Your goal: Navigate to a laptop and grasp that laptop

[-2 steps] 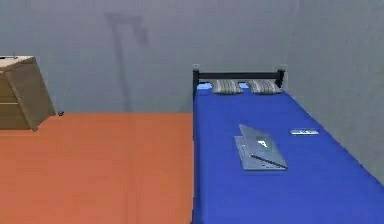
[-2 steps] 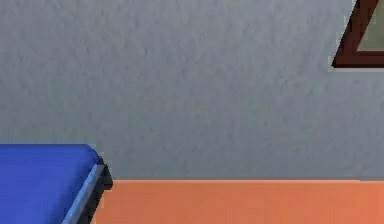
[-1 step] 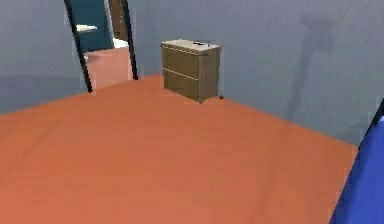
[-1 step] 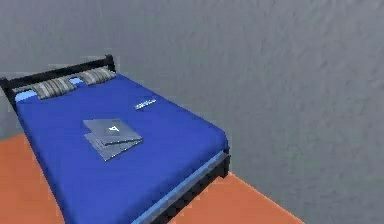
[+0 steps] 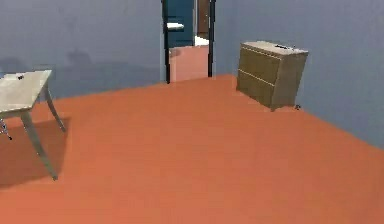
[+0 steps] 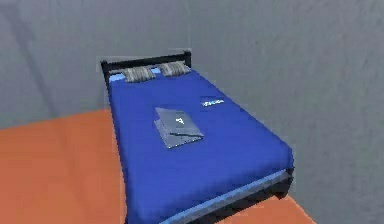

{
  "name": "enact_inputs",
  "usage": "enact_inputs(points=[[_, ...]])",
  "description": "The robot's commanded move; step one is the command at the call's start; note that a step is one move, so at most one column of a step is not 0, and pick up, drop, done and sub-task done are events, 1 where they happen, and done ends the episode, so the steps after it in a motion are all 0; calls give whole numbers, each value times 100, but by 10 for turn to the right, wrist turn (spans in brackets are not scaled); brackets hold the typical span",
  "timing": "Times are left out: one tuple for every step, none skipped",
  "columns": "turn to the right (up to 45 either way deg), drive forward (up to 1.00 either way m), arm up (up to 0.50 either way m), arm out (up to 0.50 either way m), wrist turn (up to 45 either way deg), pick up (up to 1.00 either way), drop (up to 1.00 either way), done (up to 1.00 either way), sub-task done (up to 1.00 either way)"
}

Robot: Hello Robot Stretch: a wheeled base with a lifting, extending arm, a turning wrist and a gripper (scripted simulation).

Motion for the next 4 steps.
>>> enact_inputs(points=[[450, 0, 0, 0, 0, 0, 0, 0, 0], [270, 0, 0, 0, 0, 0, 0, 0, 0], [0, 40, 0, 0, 0, 0, 0, 0, 0], [-450, 0, 0, 0, 0, 0, 0, 0, 0]])
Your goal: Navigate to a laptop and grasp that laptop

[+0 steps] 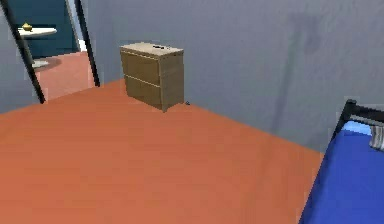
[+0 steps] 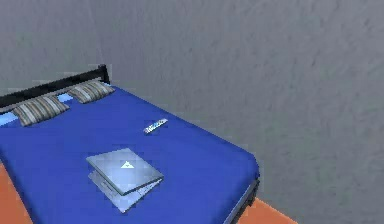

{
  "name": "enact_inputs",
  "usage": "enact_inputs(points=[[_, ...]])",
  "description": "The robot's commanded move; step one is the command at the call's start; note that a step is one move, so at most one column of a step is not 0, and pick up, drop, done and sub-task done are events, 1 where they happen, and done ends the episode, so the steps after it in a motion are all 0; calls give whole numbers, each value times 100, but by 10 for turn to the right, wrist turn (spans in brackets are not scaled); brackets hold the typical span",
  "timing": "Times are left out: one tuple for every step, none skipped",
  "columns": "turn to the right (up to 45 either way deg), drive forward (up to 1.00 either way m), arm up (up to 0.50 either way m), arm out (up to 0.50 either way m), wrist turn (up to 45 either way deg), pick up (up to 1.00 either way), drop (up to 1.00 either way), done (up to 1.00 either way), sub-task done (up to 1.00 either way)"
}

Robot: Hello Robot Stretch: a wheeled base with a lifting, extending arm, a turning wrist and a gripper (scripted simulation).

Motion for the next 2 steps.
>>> enact_inputs(points=[[-180, 0, 0, 0, 0, 0, 0, 0, 0], [0, 0, 50, 0, 0, 0, 0, 0, 0]])
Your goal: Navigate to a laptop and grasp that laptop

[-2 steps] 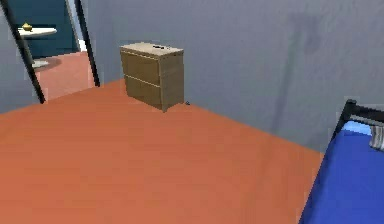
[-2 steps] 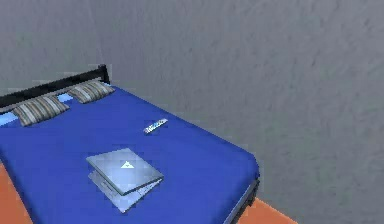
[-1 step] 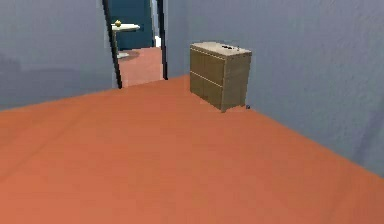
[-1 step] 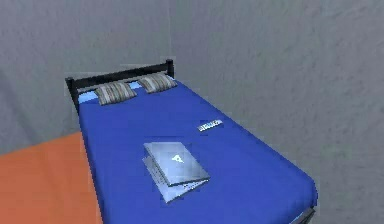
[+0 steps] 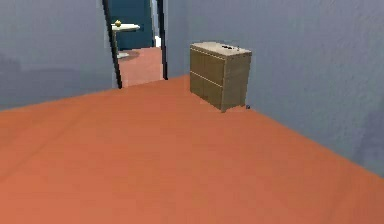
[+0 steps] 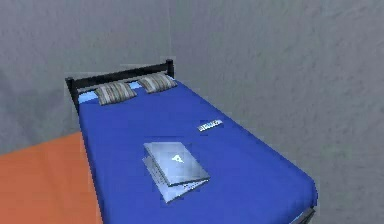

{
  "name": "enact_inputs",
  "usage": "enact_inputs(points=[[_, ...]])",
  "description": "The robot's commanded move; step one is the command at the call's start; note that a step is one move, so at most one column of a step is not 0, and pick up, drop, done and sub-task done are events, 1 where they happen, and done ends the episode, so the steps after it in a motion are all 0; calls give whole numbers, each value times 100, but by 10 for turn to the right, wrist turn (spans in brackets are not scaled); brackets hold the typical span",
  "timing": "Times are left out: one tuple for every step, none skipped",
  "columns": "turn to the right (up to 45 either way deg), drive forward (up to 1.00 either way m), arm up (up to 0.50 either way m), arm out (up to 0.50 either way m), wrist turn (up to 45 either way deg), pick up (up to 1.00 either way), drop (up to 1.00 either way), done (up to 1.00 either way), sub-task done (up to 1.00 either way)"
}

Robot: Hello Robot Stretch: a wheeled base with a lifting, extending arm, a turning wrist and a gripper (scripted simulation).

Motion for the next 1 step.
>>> enact_inputs(points=[[0, 0, 12, 0, 0, 0, 0, 0, 0]])
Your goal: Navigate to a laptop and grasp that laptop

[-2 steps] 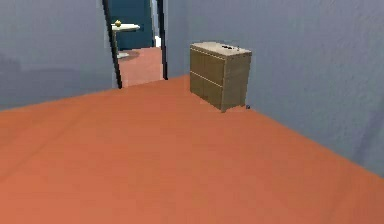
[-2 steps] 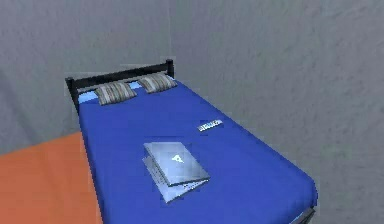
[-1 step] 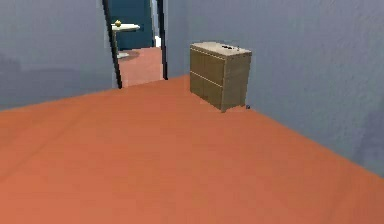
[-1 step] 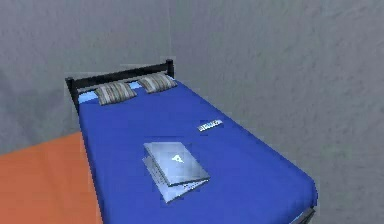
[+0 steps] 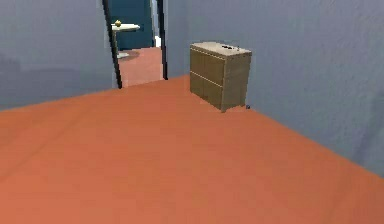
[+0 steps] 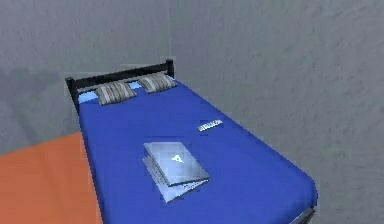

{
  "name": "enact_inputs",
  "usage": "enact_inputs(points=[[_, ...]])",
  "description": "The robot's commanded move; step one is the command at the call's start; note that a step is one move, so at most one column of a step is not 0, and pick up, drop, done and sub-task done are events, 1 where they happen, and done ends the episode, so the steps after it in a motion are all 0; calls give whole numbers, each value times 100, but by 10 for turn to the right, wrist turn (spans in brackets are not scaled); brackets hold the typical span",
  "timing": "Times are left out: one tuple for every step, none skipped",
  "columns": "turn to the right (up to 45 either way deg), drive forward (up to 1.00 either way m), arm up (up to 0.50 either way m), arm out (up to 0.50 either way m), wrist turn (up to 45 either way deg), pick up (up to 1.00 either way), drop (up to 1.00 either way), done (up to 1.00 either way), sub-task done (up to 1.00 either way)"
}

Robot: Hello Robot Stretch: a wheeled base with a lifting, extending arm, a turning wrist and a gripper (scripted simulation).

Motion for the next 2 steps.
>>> enact_inputs(points=[[0, 0, 0, 32, 0, 0, 0, 0, 0], [0, 0, 0, 0, 450, 0, 0, 0, 0]])
